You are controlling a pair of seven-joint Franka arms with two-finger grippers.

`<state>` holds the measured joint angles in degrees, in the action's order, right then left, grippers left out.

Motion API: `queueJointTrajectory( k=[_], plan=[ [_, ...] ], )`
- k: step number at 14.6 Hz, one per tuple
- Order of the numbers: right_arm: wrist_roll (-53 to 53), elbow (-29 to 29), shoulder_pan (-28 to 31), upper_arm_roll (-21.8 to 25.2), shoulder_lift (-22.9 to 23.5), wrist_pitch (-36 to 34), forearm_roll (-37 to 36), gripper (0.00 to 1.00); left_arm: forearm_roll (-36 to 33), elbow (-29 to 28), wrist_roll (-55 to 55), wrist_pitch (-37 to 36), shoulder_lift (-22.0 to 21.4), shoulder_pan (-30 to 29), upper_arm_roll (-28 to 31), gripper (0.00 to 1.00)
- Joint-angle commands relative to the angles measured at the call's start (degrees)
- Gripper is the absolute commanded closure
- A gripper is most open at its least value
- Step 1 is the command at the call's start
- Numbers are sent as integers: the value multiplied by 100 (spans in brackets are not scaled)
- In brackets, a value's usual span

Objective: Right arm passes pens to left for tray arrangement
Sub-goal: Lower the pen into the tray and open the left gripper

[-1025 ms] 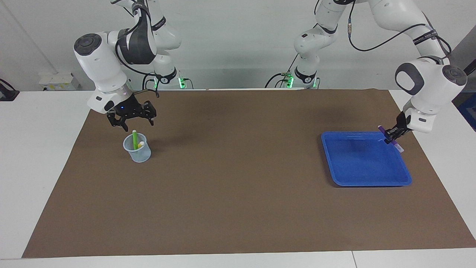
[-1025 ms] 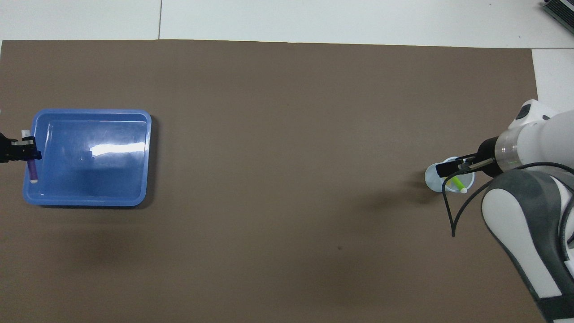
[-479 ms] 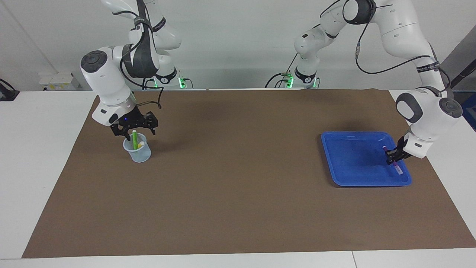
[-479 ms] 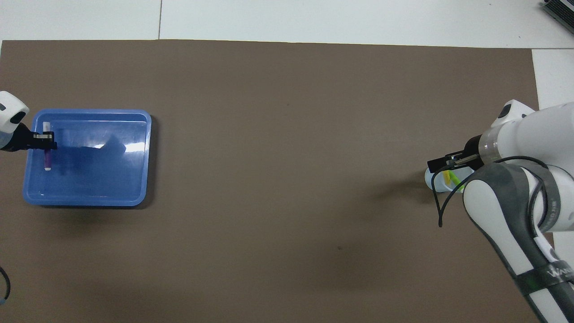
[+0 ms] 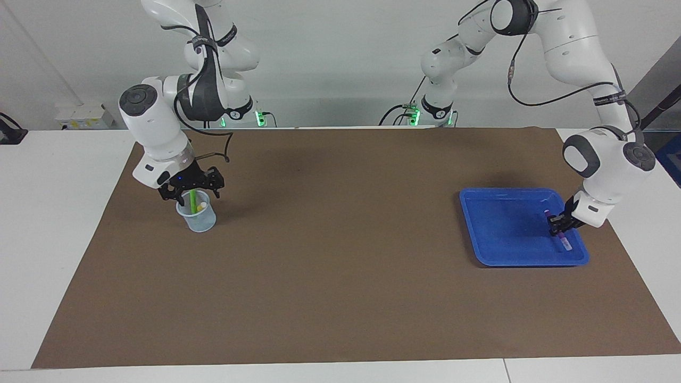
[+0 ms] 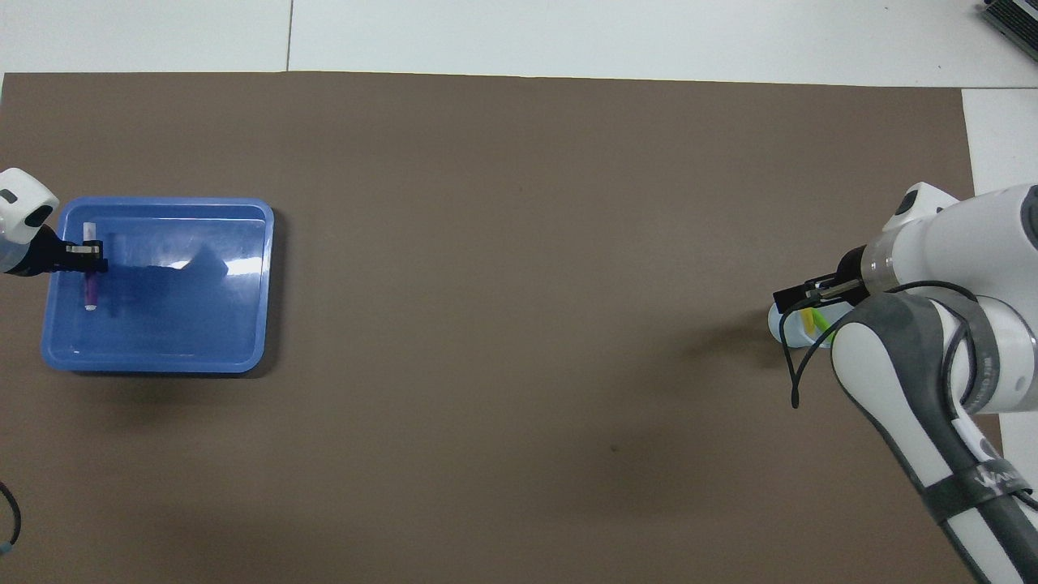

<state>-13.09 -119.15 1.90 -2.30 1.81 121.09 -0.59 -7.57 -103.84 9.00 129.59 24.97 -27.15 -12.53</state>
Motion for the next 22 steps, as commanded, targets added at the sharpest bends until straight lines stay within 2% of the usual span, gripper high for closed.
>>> queueJointTrajectory(
  k=[1, 2, 4, 5, 6, 8, 10, 13, 15, 16, 20, 22],
  plan=[
    [-53, -249, 74, -42, -5, 231, -222, 3, -87, -241, 50, 110, -132, 70, 31, 100],
    [-18, -293, 83, -42, -14, 231, -231, 4, -87, -259, 58, 101, -133, 79, 31, 95],
    [148, -355, 74, -42, -31, 249, -231, 4, -87, -312, 58, 84, -141, 87, 31, 74],
    [166, -355, 74, -51, -31, 249, -231, 7, -87, -312, 58, 75, -150, 96, 31, 65],
    [166, -355, 74, -42, -31, 249, -231, 15, -87, -312, 58, 66, -150, 88, 31, 49],
    [166, -355, 74, -42, -31, 257, -231, 25, -87, -303, 58, 40, -150, 79, 31, 46],
    [166, -355, 74, -42, -23, 284, -231, 27, -87, -233, 41, -117, -150, 96, 31, 42],
    [166, -355, 65, -42, -14, 503, -310, 27, -25, 153, -12, -907, -272, 114, -12, 42],
    [175, -355, 65, -42, -5, 521, -328, 27, 385, 198, -64, -1321, -632, 114, -30, 37],
    [175, -355, 74, -42, 4, 521, -328, 27, 736, 172, -108, -1584, -842, 131, -21, 31],
    [202, -434, 83, -42, 21, 539, -328, 27, 1011, 198, -783, -2700, -1528, 499, -48, 25],
    [184, -434, 83, -42, 21, 539, -328, 34, 1144, 198, -873, -3209, -1862, 641, -57, 13]
  ],
)
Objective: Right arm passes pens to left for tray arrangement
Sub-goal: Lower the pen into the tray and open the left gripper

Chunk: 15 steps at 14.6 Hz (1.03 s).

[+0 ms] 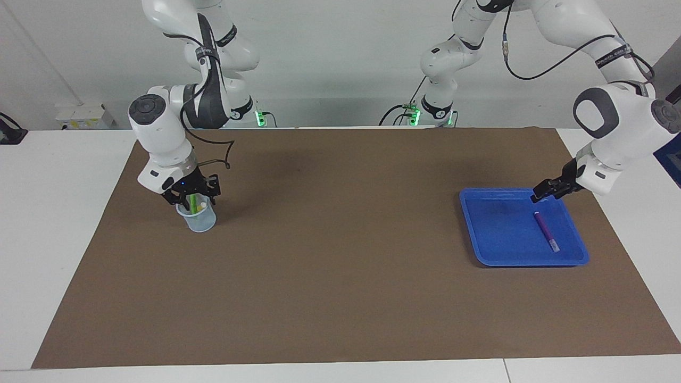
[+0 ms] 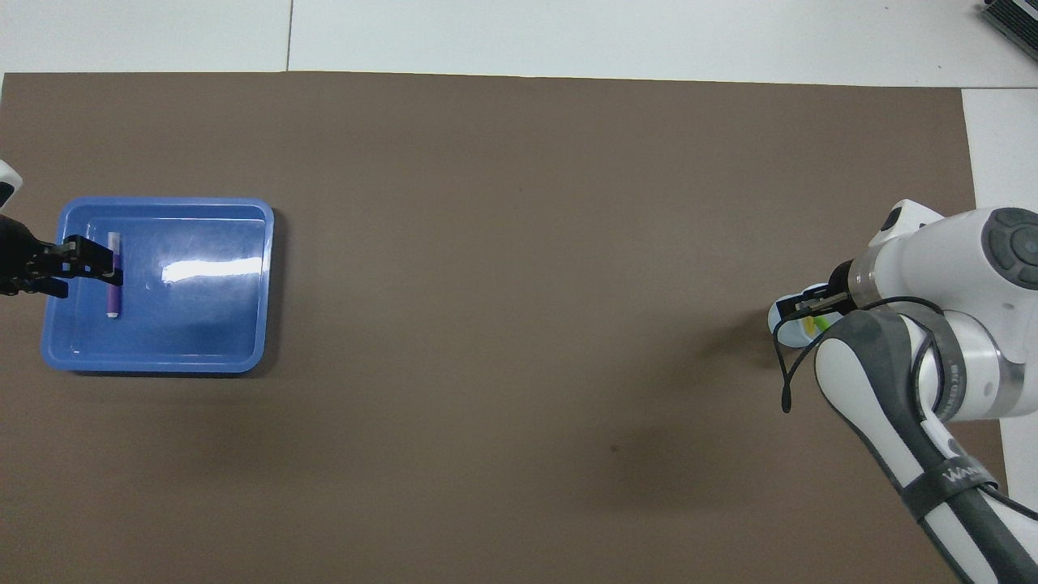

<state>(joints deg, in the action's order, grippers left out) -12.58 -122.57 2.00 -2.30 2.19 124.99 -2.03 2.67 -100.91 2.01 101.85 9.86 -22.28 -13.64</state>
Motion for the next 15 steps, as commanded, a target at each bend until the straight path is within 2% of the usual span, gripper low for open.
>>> queueJointTrajectory(
  k=[1, 4, 6, 7, 9, 11, 12, 14, 15],
  plan=[
    [133, -91, 73, -42, -17, 149, -184, 39, 120, -95, -157, -777, -510, 162, 46, 7],
    [133, -91, 73, -42, -17, 149, -184, 55, 504, -130, -183, -1622, -1326, 232, 37, 0],
    [133, -91, 73, -42, -17, 149, -184, 62, 874, -95, -480, -1983, -1714, 425, 37, 0],
    [133, -91, 73, -42, -17, 149, -184, 68, 954, -95, -621, -2098, -1863, 530, 2, 0],
    [133, -91, 73, -42, -17, 149, -184, 71, 998, -87, -667, -2318, -1996, 741, -77, 0],
    [133, -91, 73, -42, -17, 149, -184, 81, 1051, -78, -702, -2494, -2119, 874, -112, 0],
    [133, -91, 73, -42, -17, 149, -193, 82, 1130, -95, -719, -2521, -2268, 883, -113, 0],
    [133, -91, 73, -42, -17, 140, -228, 93, 1209, -113, -728, -2617, -2392, 944, -113, 0],
    [124, -91, 73, -42, -17, 140, -228, 94, 1201, -165, -737, -2609, -2444, 953, -113, 0]
  ],
)
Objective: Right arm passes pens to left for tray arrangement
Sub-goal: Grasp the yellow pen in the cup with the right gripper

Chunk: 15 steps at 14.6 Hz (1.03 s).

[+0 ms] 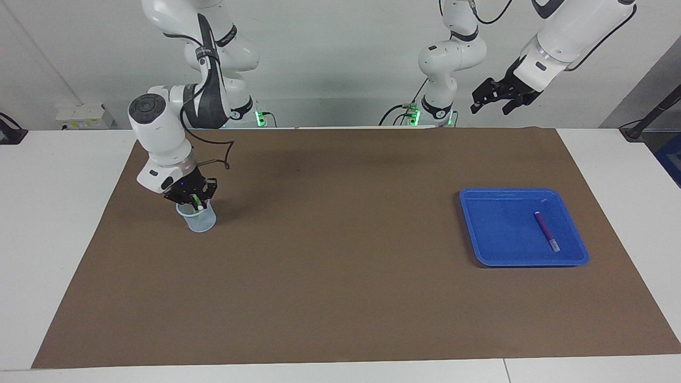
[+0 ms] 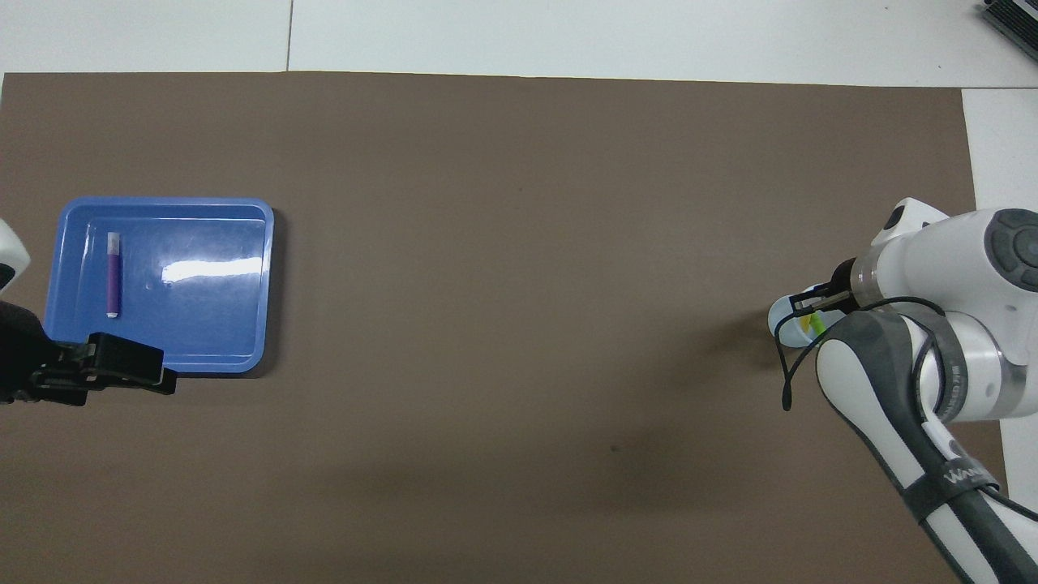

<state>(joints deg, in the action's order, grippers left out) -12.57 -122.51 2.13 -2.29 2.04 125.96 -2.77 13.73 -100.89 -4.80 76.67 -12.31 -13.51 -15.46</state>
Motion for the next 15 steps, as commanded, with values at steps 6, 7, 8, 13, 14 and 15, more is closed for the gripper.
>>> queueJointTrajectory(
  k=[6, 7, 8, 13, 14, 15],
  plan=[
    [97, -54, 94, -35, -2, -62, -154, 100, 86, -378, -215, 6, -368, 77, 61, 0],
    [106, -11, 94, -35, -2, -158, -154, 100, 51, -370, -206, 14, -359, 77, 61, 0],
    [114, 33, 94, -44, -11, -272, -154, 100, 34, -361, -197, 41, -359, 77, 61, 0],
    [106, 288, 94, -44, -125, -773, -154, 100, 34, -370, -206, 155, -359, 68, 61, 0],
    [106, 332, 94, -44, -160, -870, -154, 100, 34, -370, -215, 164, -359, 77, 52, 0],
    [97, 376, 85, -44, -186, -941, -154, 100, 34, -370, -258, 173, -359, 86, 52, 0]
  ],
)
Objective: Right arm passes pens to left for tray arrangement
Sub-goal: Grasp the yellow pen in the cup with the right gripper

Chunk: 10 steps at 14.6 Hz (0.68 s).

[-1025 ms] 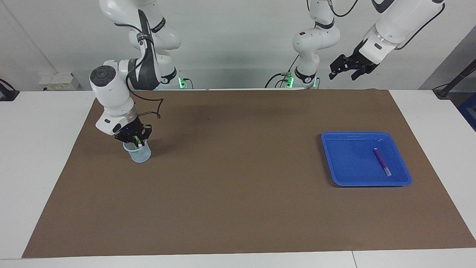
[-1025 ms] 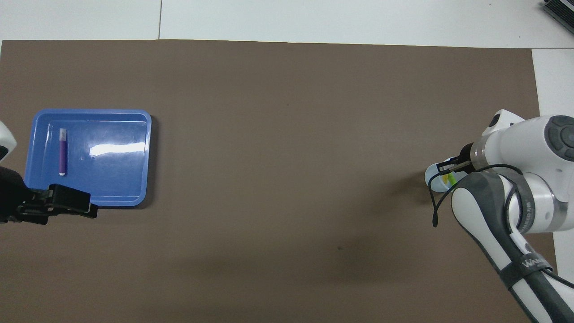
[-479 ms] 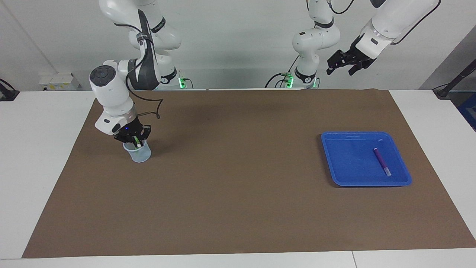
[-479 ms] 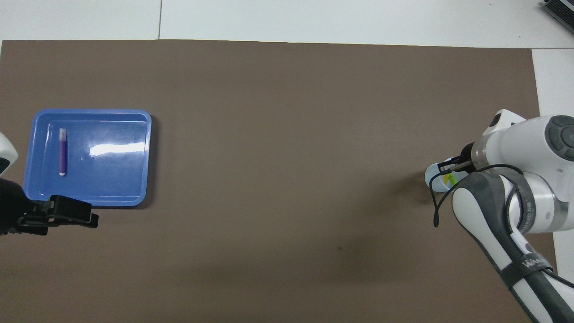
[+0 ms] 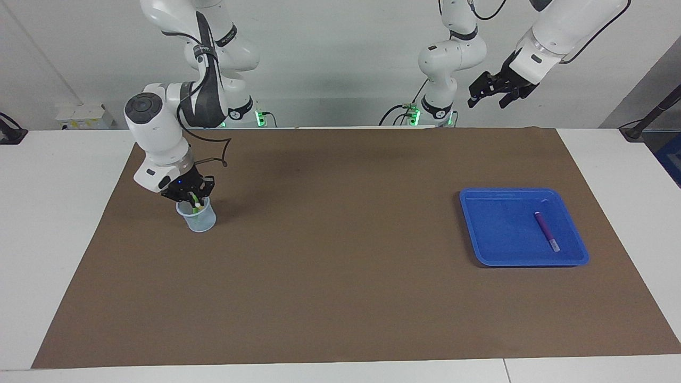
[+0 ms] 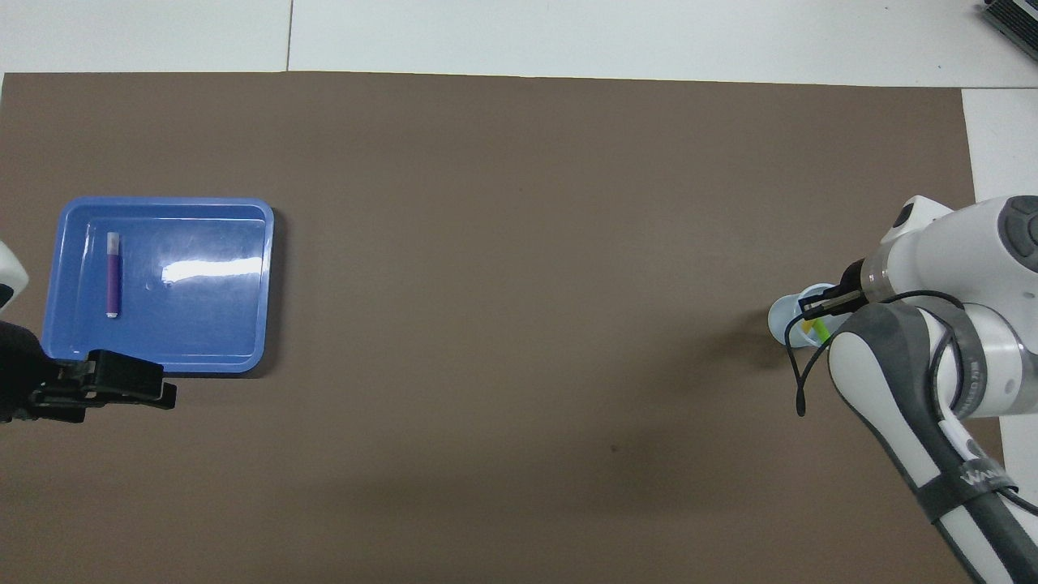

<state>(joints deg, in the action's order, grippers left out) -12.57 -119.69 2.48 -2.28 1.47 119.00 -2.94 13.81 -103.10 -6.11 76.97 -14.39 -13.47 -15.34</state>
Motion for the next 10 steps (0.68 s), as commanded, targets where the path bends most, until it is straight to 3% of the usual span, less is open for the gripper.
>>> queueJointTrajectory(
  k=[1, 10],
  plan=[
    [97, 130, 51, -44, -190, -342, -136, 100, 17, -149, -196, 143, -151, 82, 40, 0],
    [-8, 473, 42, -44, -717, -1185, -136, 100, 17, -184, -390, 161, -160, 152, 39, 0]
  ],
)
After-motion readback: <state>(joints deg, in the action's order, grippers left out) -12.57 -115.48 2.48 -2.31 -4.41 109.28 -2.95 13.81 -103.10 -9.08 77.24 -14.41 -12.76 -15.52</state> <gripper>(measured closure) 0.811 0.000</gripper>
